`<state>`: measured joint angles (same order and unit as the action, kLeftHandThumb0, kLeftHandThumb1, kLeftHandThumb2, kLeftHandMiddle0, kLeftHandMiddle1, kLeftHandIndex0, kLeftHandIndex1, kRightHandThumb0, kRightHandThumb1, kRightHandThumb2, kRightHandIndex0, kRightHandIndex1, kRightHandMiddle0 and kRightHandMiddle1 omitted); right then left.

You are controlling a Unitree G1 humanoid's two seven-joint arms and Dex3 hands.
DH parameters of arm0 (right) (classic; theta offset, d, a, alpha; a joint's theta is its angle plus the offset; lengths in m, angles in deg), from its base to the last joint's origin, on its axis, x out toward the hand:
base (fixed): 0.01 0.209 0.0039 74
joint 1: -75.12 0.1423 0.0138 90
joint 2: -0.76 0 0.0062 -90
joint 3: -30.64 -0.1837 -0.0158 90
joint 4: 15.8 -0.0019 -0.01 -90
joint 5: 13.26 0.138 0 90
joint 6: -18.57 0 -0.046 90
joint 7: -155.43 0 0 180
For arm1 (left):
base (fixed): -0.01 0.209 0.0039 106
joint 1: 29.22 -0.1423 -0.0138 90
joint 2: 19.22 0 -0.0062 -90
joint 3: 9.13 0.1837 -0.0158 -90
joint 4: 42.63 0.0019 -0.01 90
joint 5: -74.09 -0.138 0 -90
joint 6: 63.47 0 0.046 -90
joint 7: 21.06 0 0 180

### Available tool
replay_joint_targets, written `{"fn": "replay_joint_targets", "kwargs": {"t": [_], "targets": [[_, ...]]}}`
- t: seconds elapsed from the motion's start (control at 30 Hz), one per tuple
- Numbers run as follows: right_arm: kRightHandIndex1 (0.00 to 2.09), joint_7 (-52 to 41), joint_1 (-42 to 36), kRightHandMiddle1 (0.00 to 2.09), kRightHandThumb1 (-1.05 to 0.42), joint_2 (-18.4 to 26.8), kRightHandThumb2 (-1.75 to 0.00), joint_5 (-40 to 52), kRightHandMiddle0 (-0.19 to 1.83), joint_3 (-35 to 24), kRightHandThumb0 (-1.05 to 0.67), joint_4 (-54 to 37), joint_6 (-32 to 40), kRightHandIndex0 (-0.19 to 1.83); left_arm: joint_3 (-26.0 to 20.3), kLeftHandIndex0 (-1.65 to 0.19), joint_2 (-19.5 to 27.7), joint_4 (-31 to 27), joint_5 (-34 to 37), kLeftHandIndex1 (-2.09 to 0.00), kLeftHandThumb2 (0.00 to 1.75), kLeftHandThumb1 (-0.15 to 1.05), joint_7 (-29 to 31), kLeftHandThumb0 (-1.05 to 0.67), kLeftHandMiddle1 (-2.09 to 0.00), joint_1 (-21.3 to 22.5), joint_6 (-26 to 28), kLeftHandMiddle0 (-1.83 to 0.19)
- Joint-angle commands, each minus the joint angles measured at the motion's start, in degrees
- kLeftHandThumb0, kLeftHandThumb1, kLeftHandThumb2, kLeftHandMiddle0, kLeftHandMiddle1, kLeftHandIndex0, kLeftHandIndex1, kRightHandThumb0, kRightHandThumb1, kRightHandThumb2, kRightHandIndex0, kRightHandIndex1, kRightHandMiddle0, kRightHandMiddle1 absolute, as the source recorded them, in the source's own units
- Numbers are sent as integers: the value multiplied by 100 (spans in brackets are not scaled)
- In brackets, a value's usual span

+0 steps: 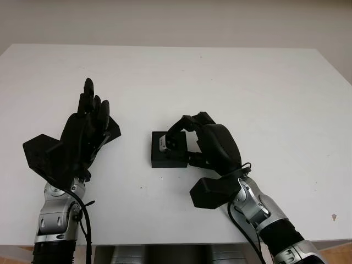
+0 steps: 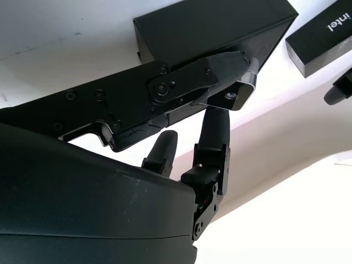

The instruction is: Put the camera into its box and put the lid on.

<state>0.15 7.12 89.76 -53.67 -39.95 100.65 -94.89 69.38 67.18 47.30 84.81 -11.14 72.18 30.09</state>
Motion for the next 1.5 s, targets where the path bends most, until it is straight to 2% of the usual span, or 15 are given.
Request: {"fn": "replay_joint_targets", "kwargs": {"t": [0.0,0.2,0.77,0.93,1.07,1.33,1.47], "targets": [[107,125,65,137,-93,-6,-5,-9,54,34,-42,95,-153,19,-1,19,15,-109,0,0,53,105,8,-76,0,-67,-18,19],[101,220,186,141,-96,-39,-6,47,51,-4,-43,168,-255,20,-12,19,-6,-106,43,0,52,105,6,-77,0,-65,28,19],[105,283,404,142,-94,44,-5,36,55,-106,-45,-64,-236,22,14,19,-8,-78,-23,0,53,105,-13,-77,0,-15,-30,19],[99,-157,382,144,-94,196,-5,37,55,-180,-45,-483,-36,22,26,19,-7,-96,-21,0,53,105,-17,-77,0,-7,7,19],[92,-727,332,153,-97,330,-6,87,54,-238,-47,-914,199,20,37,19,-7,-72,-10,0,52,105,14,-77,0,8,-21,19],[68,-2116,221,160,-98,438,-6,589,52,-444,-46,-1825,937,26,59,19,-16,-88,-45,0,52,105,-28,-77,0,19,32,19],[57,-2703,285,156,-98,555,-5,637,51,-521,-46,-2200,1318,32,56,19,-41,-106,-32,0,50,105,-48,-78,0,27,57,19]]}}
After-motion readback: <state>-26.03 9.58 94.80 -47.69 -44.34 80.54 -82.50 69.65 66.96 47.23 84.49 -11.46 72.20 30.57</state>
